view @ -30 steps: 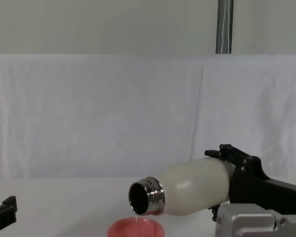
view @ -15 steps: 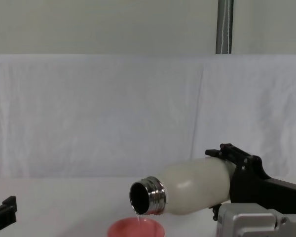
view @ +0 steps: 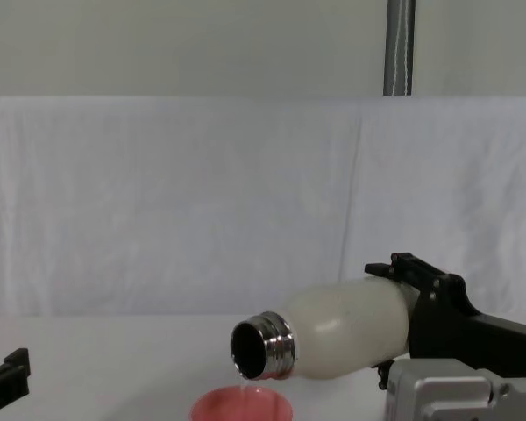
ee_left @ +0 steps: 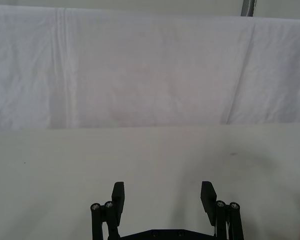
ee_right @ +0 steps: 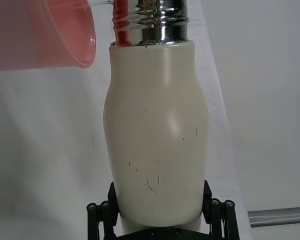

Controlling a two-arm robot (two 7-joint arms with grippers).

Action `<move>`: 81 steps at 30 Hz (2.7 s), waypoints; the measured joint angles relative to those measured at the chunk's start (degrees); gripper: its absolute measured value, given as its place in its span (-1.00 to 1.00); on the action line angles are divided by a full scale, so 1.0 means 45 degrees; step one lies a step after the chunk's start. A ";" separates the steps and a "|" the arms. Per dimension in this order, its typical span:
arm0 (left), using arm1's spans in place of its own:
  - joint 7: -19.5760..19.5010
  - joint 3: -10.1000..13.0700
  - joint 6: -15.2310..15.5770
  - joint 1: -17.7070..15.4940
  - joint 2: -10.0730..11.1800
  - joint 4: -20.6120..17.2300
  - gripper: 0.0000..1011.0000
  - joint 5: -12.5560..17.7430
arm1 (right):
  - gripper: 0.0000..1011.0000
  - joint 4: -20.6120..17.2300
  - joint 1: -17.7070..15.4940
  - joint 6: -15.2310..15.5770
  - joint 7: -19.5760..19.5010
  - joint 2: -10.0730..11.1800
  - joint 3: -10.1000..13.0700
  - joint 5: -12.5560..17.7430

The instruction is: Grasp the thermos with one hand and pour water into the cup lid.

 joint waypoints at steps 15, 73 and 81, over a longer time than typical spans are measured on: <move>0.0001 0.0000 0.0000 0.0000 0.0001 0.0000 0.98 0.0000 | 0.89 0.0018 0.0015 -0.0001 -0.0023 -0.0018 -0.0020 -0.0011; 0.0001 0.0000 0.0000 0.0000 0.0000 0.0000 0.98 -0.0001 | 0.89 -0.0012 -0.0061 0.0034 -0.0005 0.0003 -0.0053 -0.0044; 0.0000 0.0000 0.0001 0.0000 0.0000 0.0000 0.98 0.0000 | 0.89 -0.0025 -0.0060 0.0037 -0.0005 0.0026 -0.0054 -0.0064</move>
